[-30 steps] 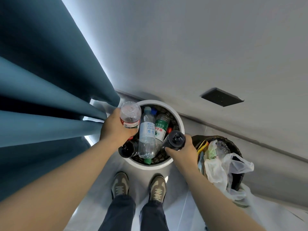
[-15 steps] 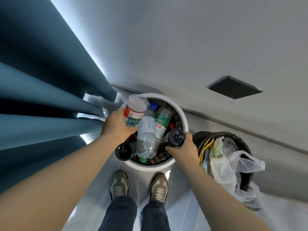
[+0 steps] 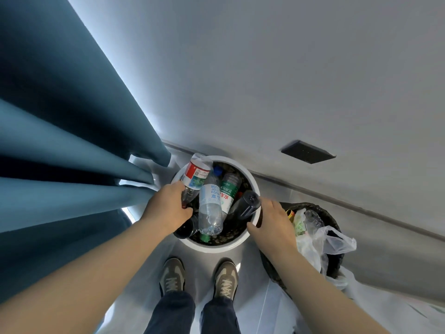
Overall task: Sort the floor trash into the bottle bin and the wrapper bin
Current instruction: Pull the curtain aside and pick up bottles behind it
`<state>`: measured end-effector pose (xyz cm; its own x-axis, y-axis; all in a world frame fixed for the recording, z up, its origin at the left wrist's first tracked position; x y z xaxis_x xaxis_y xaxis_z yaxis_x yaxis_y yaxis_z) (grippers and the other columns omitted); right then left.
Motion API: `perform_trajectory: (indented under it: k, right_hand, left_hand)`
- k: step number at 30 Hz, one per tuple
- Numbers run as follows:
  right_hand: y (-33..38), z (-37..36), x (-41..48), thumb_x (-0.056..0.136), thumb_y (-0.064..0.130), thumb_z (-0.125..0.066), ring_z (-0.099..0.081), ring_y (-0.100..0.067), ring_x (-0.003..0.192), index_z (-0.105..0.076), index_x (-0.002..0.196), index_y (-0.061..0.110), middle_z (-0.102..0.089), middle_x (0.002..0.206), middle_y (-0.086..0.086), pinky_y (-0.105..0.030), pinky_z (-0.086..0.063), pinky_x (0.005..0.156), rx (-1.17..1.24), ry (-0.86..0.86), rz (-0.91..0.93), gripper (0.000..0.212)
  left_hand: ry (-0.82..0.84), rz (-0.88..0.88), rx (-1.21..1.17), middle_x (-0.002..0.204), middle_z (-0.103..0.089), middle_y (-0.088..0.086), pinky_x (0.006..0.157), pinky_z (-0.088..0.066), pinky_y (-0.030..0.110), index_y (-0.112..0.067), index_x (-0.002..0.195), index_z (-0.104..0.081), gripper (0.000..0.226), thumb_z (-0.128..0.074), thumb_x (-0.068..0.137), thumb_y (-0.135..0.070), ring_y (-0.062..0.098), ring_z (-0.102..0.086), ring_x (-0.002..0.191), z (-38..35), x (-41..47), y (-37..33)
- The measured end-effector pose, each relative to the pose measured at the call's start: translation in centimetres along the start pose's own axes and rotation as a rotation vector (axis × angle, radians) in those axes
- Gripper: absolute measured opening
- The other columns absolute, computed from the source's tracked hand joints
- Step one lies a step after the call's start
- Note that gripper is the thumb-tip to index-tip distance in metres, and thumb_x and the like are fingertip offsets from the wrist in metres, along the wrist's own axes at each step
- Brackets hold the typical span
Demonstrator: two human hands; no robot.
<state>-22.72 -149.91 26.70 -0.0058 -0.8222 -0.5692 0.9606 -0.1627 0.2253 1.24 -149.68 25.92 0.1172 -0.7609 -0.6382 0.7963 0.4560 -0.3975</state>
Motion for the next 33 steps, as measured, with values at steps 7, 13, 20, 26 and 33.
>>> perform_trajectory:
  k: [7, 13, 20, 26, 33]
  right_hand:
    - [4.5, 6.4, -5.3, 0.087, 0.023, -0.056, -0.047, -0.022, 0.121, -0.046, 0.132, 0.020, -0.050, 0.132, -0.001, -0.032, -0.044, 0.094, -0.195, 0.062, 0.191, 0.046]
    - [7.9, 12.8, -12.2, 0.086, 0.024, -0.053, -0.049, -0.022, 0.117, -0.050, 0.124, 0.020, -0.053, 0.123, 0.001, -0.033, -0.046, 0.088, -0.300, 0.061, 0.255, 0.038]
    - [12.4, 19.3, -19.7, 0.082, 0.025, -0.057, -0.053, -0.023, 0.111, -0.054, 0.119, 0.020, -0.056, 0.118, 0.000, -0.034, -0.048, 0.085, -0.286, 0.050, 0.285, 0.037]
    - [17.0, 24.9, -24.8, 0.080, 0.024, -0.058, -0.057, -0.021, 0.106, -0.057, 0.114, 0.022, -0.060, 0.112, 0.004, -0.033, -0.050, 0.081, -0.358, 0.044, 0.453, 0.035]
    - [22.4, 31.3, -29.4, 0.086, 0.022, -0.060, -0.055, -0.019, 0.110, -0.055, 0.126, 0.025, -0.060, 0.119, 0.004, -0.030, -0.049, 0.085, -0.520, 0.005, 0.768, 0.040]
  left_hand:
    - [0.028, -0.098, 0.176, 0.100, -0.059, 0.004, 0.070, -0.051, 0.035, -0.018, 0.099, -0.054, 0.027, -0.067, 0.076, -0.026, 0.026, -0.059, 0.087, 5.9, -6.4, -2.3]
    - [0.035, -0.177, 0.303, 0.098, -0.056, 0.008, 0.069, -0.044, 0.034, -0.017, 0.086, -0.038, 0.024, -0.061, 0.083, -0.022, 0.028, -0.057, 0.090, 11.9, -14.3, -4.7]
    - [-0.019, -0.150, 0.321, 0.103, -0.059, 0.010, 0.076, -0.048, 0.038, -0.013, 0.092, -0.048, 0.010, -0.054, 0.085, -0.018, 0.032, -0.059, 0.094, 18.6, -23.4, -6.4]
    - [-0.083, -0.089, 0.250, 0.112, -0.056, 0.008, 0.085, -0.047, 0.036, -0.015, 0.096, -0.044, 0.018, -0.055, 0.088, -0.028, 0.030, -0.056, 0.105, 22.7, -31.1, -6.3]
    - [-0.313, 0.002, 0.191, 0.090, -0.051, 0.002, 0.077, -0.045, 0.034, -0.015, 0.090, -0.045, 0.018, -0.053, 0.084, -0.031, 0.026, -0.058, 0.092, 27.5, -38.2, -6.0]
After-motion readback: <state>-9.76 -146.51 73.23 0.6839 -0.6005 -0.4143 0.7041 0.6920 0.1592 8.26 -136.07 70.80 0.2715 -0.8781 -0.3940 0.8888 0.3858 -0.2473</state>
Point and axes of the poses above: each hand's wrist, its own x-axis towards the middle knuckle, its own z-axis out of the back of the hand, y = z × x, the point moved 7 cm from there along x, towards the middle knuckle
